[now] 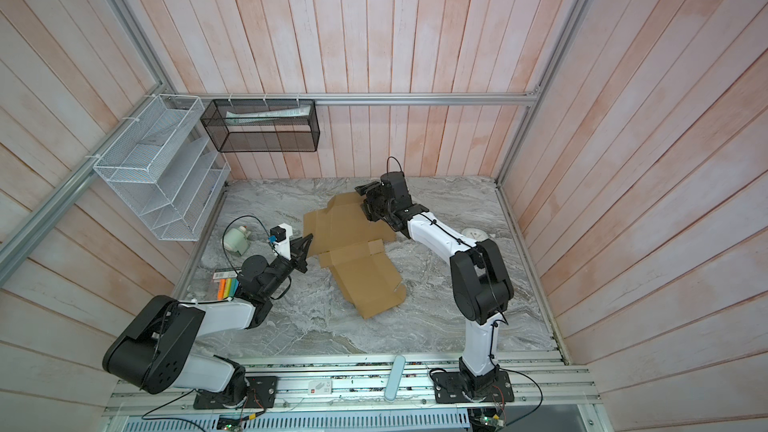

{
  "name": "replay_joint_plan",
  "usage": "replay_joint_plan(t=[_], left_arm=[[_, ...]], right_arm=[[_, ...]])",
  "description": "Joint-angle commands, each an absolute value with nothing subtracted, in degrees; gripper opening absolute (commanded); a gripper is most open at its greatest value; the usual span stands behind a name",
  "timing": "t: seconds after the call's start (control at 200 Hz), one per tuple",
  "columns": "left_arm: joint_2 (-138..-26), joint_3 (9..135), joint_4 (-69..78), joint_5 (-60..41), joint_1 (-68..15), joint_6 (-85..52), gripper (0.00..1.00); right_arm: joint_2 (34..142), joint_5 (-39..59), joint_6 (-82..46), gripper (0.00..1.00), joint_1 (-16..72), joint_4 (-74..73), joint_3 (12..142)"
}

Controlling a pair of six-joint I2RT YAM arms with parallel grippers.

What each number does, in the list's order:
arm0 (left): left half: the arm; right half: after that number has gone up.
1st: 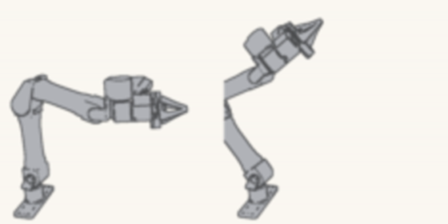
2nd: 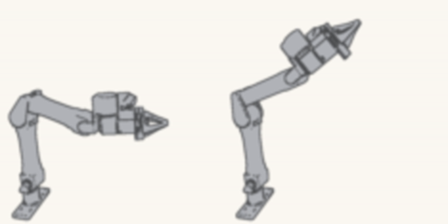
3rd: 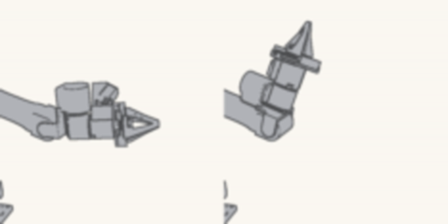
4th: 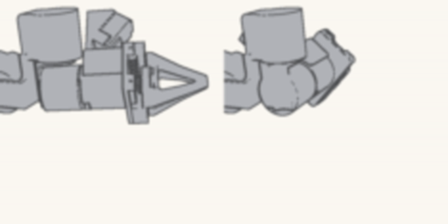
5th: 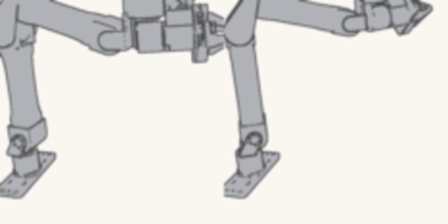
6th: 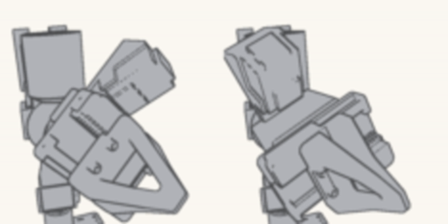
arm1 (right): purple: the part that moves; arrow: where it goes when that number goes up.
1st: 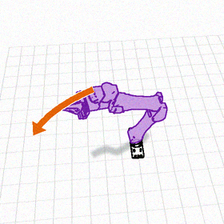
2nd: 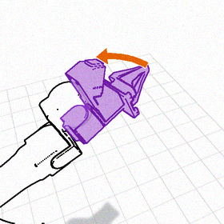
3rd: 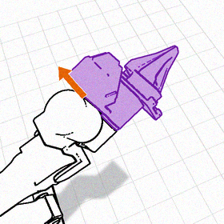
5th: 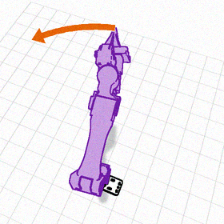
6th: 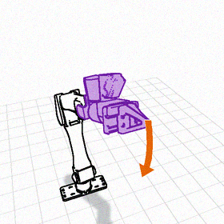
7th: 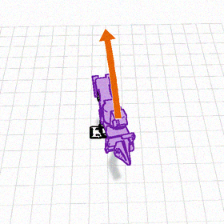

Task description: Fold the paper box

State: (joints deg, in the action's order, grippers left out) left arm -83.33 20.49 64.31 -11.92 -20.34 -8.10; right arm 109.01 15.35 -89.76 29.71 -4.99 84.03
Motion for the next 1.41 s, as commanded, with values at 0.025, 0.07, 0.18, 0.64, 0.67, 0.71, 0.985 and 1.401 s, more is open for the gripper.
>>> replay_joint_plan(t=[0.025, 0.07, 0.18, 0.64, 0.67, 0.71, 0.985, 1.401], left_arm=[[-81.8, 20.2, 66.8, -12.0, -20.7, -7.3, 0.00], [-81.7, 20.2, 66.8, -11.9, -20.7, -7.4, 0.00], [-81.6, 20.2, 67.0, -11.9, -20.9, -7.5, 0.00], [-81.3, 19.9, 67.6, -13.0, -22.4, -7.3, 0.00], [-81.3, 19.8, 67.6, -12.9, -22.4, -7.3, 0.00], [-81.0, 19.7, 67.6, -12.7, -22.4, -7.3, 0.00], [-80.7, 19.6, 67.2, -12.4, -22.5, -7.2, 0.00], [-80.7, 20.0, 64.0, -10.0, -22.5, -6.6, 0.00]], right_arm=[[108.5, 16.3, -89.9, 0.56, 30.2, -6.7, 83.1], [108.5, 16.4, -90.0, 0.55, 30.4, -7.0, 83.0], [108.5, 16.8, -90.9, 0.50, 30.7, -8.2, 82.2], [109.2, 17.0, -91.5, 0.39, 31.1, -9.5, 81.9], [109.2, 17.0, -91.6, 0.38, 31.1, -9.6, 81.8], [109.1, 17.0, -91.6, 0.37, 31.0, -9.7, 81.7], [108.7, 17.0, -92.0, 0.26, 31.1, -11.3, 80.2], [107.5, 17.3, -91.8, 0.09, 31.1, -16.0, 77.0]])
